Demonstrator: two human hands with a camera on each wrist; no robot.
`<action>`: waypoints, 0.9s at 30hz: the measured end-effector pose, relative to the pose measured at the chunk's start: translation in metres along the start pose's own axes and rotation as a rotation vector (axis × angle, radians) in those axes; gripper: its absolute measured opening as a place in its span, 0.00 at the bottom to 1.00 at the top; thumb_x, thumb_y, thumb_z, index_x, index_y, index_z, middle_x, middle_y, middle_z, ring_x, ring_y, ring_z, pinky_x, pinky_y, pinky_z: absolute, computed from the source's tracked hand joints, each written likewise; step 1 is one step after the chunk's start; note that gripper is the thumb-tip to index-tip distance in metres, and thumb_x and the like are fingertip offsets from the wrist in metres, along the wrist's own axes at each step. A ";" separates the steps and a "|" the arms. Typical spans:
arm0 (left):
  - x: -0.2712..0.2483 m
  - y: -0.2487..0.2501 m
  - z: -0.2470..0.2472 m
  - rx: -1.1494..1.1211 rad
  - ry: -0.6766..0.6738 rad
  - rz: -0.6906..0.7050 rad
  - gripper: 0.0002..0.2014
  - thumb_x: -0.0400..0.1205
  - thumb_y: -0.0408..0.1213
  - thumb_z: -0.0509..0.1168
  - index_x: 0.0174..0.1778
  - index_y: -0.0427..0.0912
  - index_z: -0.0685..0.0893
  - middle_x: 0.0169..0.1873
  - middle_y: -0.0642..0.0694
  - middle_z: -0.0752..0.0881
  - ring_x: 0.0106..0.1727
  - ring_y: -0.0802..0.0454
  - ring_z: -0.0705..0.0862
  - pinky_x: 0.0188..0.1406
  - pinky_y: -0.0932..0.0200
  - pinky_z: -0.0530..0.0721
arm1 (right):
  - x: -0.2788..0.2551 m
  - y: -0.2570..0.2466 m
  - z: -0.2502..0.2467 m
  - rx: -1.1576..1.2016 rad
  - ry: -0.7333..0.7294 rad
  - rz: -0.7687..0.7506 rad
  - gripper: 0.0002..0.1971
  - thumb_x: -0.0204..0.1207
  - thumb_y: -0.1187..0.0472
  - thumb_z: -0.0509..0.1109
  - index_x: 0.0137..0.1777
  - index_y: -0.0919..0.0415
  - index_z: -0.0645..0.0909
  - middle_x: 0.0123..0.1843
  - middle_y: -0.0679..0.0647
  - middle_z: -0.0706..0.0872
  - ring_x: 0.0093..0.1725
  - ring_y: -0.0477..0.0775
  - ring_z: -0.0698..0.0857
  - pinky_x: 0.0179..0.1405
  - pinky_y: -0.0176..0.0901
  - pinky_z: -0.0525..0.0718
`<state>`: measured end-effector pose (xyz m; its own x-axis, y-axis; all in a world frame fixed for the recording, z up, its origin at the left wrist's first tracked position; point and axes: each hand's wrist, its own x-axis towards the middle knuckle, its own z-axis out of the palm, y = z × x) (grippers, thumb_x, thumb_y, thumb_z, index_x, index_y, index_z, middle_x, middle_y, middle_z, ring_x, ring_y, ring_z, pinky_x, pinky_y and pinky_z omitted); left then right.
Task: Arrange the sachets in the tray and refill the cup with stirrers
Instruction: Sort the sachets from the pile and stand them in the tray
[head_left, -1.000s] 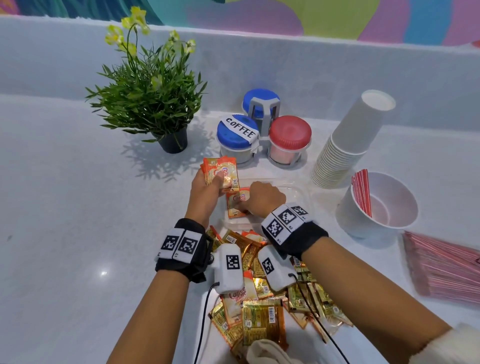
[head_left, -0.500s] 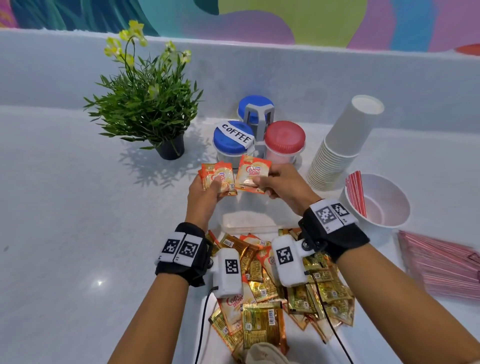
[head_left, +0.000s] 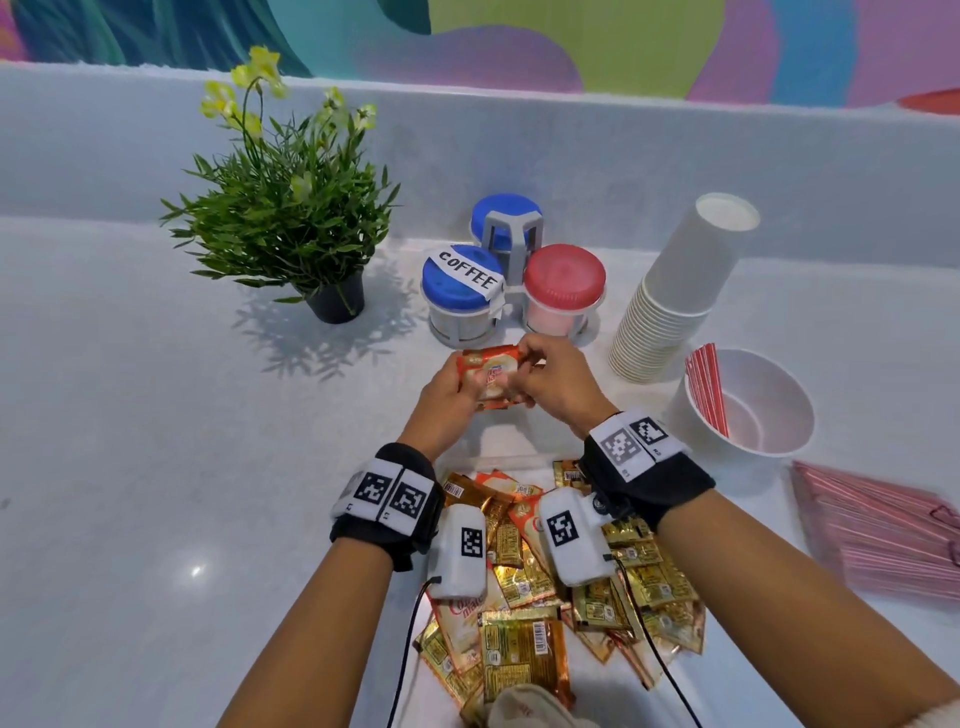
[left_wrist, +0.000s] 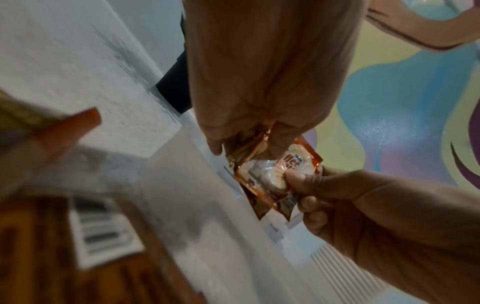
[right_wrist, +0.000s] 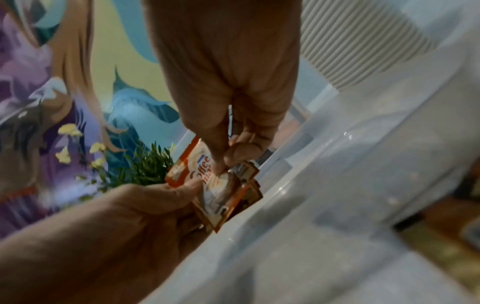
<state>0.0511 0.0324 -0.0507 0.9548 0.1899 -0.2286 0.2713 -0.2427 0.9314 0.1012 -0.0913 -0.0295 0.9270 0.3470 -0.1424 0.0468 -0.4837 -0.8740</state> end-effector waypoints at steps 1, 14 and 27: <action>0.001 0.000 0.001 0.032 0.007 -0.024 0.16 0.85 0.34 0.56 0.68 0.38 0.73 0.63 0.41 0.81 0.64 0.44 0.79 0.69 0.49 0.75 | 0.001 0.002 -0.001 -0.057 0.021 -0.024 0.16 0.68 0.73 0.73 0.30 0.56 0.71 0.26 0.50 0.77 0.25 0.47 0.76 0.25 0.31 0.75; 0.010 0.000 0.016 0.388 -0.023 -0.204 0.20 0.81 0.27 0.57 0.71 0.34 0.69 0.68 0.33 0.65 0.68 0.36 0.73 0.69 0.53 0.71 | -0.002 0.023 0.006 -0.287 -0.012 0.066 0.16 0.71 0.68 0.72 0.59 0.69 0.81 0.56 0.64 0.85 0.53 0.59 0.83 0.44 0.35 0.72; 0.019 0.006 -0.020 0.547 0.135 -0.256 0.29 0.80 0.33 0.64 0.76 0.34 0.61 0.75 0.34 0.62 0.77 0.36 0.61 0.72 0.48 0.66 | 0.001 0.019 0.006 -0.285 0.002 0.072 0.12 0.75 0.65 0.70 0.56 0.71 0.82 0.54 0.65 0.87 0.45 0.50 0.78 0.27 0.29 0.68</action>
<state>0.0689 0.0535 -0.0434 0.8369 0.4170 -0.3546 0.5472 -0.6191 0.5633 0.1010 -0.0953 -0.0487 0.9324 0.3024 -0.1978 0.0837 -0.7134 -0.6957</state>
